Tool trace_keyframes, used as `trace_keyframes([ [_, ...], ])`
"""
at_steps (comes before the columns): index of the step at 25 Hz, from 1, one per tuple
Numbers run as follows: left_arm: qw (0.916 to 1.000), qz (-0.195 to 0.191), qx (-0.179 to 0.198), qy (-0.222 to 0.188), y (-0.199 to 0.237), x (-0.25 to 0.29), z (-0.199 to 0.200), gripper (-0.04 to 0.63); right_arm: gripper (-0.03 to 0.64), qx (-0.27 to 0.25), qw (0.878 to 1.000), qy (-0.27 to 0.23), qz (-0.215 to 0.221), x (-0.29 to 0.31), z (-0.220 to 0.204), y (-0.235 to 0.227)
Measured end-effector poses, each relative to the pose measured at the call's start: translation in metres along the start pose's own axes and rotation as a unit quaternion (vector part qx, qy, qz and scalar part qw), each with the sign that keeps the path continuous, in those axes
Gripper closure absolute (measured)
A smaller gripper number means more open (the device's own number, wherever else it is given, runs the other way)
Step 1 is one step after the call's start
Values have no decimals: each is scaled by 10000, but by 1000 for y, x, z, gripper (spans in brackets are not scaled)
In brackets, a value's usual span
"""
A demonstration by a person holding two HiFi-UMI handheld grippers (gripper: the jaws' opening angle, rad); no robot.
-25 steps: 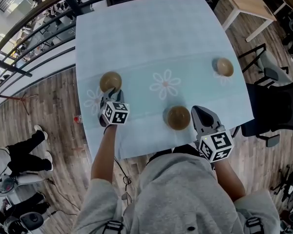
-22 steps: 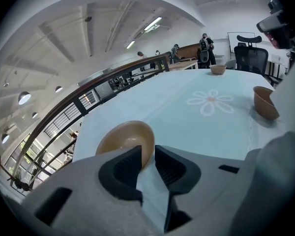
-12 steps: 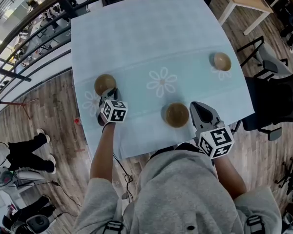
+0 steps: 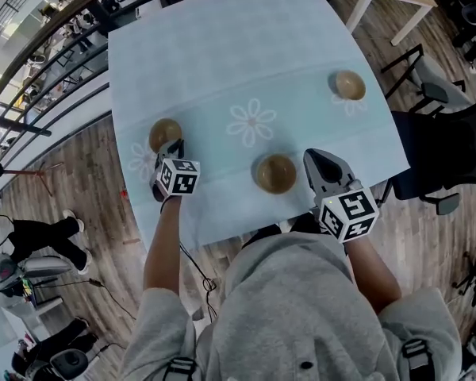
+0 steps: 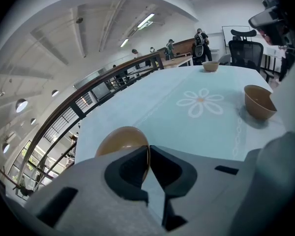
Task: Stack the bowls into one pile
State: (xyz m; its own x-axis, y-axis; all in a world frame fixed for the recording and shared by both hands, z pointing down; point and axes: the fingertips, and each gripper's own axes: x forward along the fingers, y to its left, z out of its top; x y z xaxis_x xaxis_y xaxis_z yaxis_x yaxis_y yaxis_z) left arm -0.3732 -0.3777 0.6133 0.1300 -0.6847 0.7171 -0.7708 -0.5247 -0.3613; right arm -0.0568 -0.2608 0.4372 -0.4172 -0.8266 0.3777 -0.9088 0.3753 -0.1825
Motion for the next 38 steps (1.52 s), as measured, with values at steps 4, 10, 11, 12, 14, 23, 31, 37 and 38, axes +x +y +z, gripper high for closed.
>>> trace_keyframes([
  [4,9999,103,-77,-28,-5,-16,10,563,589,-36,9999,-79,62,-8,10,-13],
  [10,9997,75,-202,-141,-49,-41,23,563,590,-78,9999,-101,110,-33,13,-46],
  [11,9996,62,-213,-157,-56,-43,28,563,589,-88,9998,-105,126,-36,14,-52],
  [12,9996,48,-224,-175,-64,-44,32,563,589,-102,9998,-104,142,-39,15,-59],
  [14,9995,19,-228,-202,-79,-46,43,563,590,-112,9997,-103,174,-44,16,-72],
  [23,9994,-24,-205,-276,-128,-62,79,561,589,-58,9990,-231,377,-64,24,-110],
  [31,9992,26,-310,-245,-162,-80,98,562,589,-118,9973,-255,676,-75,24,-132],
  [37,9991,30,-372,-222,-195,-90,106,563,589,-159,9955,-255,894,-82,16,-147],
  [38,9990,32,-383,-226,-201,-92,108,563,590,-169,9953,-254,924,-83,14,-150],
])
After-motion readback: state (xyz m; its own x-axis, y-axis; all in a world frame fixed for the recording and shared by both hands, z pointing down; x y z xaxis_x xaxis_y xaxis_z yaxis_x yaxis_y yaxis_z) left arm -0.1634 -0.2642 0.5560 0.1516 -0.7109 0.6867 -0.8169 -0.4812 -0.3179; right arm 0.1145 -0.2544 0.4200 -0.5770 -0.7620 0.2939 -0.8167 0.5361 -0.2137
